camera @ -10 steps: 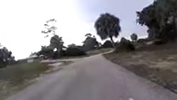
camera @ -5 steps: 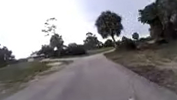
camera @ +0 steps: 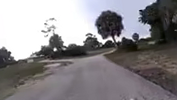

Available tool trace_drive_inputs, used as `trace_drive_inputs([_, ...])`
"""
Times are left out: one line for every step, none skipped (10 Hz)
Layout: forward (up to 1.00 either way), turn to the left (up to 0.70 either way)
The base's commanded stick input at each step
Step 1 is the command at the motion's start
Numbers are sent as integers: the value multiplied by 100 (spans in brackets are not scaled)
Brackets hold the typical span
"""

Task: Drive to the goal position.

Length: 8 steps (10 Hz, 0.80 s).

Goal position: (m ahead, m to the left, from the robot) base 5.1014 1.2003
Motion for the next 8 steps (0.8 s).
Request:
trace_drive_inputs([100, 0])
trace_drive_inputs([100, 0])
trace_drive_inputs([100, 0])
trace_drive_inputs([100, 0])
trace_drive_inputs([100, 0])
trace_drive_inputs([100, 0])
trace_drive_inputs([100, 0])
trace_drive_inputs([100, 0])
